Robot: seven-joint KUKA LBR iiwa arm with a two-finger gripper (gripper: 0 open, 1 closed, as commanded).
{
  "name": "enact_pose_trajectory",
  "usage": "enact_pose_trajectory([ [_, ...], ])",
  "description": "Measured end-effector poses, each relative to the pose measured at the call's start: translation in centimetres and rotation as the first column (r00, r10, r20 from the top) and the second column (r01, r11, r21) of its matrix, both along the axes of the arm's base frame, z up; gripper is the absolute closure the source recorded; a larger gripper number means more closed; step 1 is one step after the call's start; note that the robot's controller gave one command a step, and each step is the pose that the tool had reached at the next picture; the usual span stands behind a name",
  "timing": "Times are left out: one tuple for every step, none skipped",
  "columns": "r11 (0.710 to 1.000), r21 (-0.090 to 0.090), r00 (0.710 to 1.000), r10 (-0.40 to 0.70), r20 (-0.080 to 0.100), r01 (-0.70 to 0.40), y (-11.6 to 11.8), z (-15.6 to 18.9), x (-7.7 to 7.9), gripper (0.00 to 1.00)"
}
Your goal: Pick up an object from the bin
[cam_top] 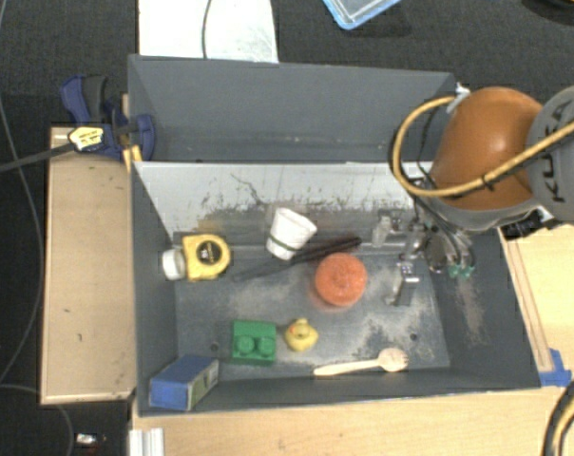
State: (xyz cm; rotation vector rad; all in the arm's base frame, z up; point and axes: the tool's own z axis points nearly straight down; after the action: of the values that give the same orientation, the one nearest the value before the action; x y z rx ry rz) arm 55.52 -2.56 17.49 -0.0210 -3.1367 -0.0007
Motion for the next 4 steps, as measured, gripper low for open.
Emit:
enact_pose_trajectory([
  [1.000,0.000,1.000,0.001,0.008,-0.001,0.0,0.4,0.2,0.00],
  [0.996,-0.001,0.996,0.092,0.015,-0.092,2.1,-6.3,2.9,0.00],
  [0.869,-0.011,0.869,0.495,0.014,-0.495,4.6,-9.6,2.9,0.00],
  [0.636,-0.001,0.636,0.771,0.005,-0.771,3.5,-10.4,1.9,1.00],
])
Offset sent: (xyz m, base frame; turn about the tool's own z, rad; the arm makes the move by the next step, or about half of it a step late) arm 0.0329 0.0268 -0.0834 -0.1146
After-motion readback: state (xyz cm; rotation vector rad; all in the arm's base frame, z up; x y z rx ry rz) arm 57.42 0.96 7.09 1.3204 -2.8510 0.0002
